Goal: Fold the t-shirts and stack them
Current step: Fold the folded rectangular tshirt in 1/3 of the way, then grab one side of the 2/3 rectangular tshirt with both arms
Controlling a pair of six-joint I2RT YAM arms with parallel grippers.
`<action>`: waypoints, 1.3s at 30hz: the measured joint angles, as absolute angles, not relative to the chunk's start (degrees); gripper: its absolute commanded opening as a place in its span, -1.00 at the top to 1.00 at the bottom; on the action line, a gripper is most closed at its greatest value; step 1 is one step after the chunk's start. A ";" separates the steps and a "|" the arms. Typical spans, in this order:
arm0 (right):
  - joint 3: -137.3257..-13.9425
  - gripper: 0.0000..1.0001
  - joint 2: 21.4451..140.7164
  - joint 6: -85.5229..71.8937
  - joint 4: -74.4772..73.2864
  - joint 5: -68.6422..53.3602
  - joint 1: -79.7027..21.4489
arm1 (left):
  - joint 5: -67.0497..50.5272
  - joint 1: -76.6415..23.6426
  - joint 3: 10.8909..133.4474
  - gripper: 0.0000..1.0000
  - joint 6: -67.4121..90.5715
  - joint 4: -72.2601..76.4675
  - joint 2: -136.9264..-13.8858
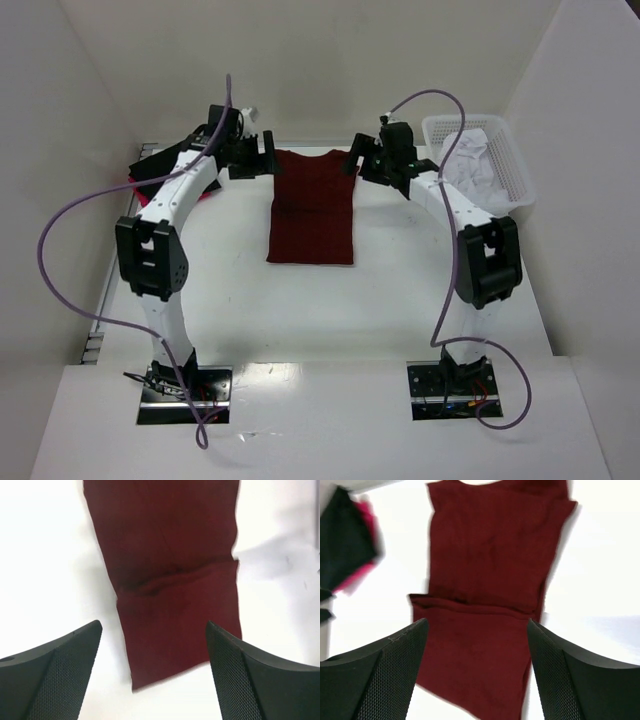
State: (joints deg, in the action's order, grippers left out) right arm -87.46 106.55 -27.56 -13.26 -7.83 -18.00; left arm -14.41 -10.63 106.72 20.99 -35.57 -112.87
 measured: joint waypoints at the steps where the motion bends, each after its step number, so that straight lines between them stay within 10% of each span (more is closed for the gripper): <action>1: -86.11 -0.70 104.57 -27.58 -12.68 -8.02 -18.00 | -14.95 -10.63 103.71 -0.83 21.04 -34.95 -110.38; 15: -52.86 -0.61 91.55 -30.40 -12.29 -9.46 -24.89 | -19.02 -13.17 63.38 -0.81 23.02 -30.82 -97.93; 28: -51.18 -0.32 92.43 -32.97 -9.45 -9.76 -26.13 | -21.17 -13.17 63.13 -0.68 22.82 -25.07 -101.04; 39: -51.84 -0.02 96.72 -33.16 -9.36 -9.72 -26.39 | -22.44 -13.17 64.85 -0.16 22.62 -23.69 -105.27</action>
State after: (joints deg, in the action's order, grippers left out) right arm -51.84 96.72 -33.16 -9.36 -9.72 -26.39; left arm -22.44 -13.17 64.85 22.62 -23.69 -105.27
